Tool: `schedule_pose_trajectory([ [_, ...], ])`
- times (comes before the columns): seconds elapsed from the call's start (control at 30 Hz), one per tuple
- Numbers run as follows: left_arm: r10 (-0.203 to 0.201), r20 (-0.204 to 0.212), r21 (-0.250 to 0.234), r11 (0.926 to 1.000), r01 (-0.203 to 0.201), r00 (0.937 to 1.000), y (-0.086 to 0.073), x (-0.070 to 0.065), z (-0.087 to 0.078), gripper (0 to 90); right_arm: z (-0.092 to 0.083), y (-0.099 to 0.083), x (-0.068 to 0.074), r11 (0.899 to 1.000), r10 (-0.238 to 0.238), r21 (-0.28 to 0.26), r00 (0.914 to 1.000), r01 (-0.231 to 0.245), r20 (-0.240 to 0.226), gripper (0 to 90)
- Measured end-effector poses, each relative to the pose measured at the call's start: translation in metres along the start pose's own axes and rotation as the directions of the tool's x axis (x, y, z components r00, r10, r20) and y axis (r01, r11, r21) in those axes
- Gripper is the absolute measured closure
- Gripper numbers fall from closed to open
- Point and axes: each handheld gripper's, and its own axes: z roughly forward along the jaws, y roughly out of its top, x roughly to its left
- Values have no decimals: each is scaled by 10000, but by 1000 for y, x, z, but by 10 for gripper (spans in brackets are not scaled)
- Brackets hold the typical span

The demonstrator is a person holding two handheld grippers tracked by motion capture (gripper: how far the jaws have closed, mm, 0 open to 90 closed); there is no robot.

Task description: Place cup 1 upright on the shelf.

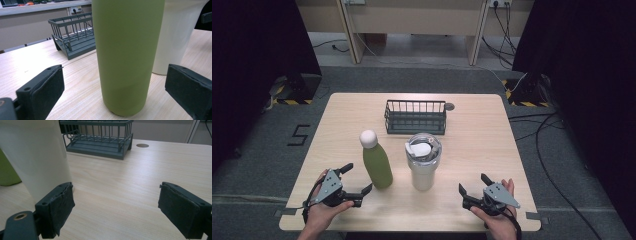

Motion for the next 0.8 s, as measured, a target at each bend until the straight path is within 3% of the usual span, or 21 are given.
schedule_pose_trajectory([
  [0.47,-180,-192,25,9998,180,9997,-1,2,-1,8,12,17,23,9963,-786,-432,9919,746,-994,20],
  [0.8,-224,-224,-8,9997,223,9995,-1,4,-4,7,40,25,46,9916,-1284,-329,9782,1247,-1632,2],
])
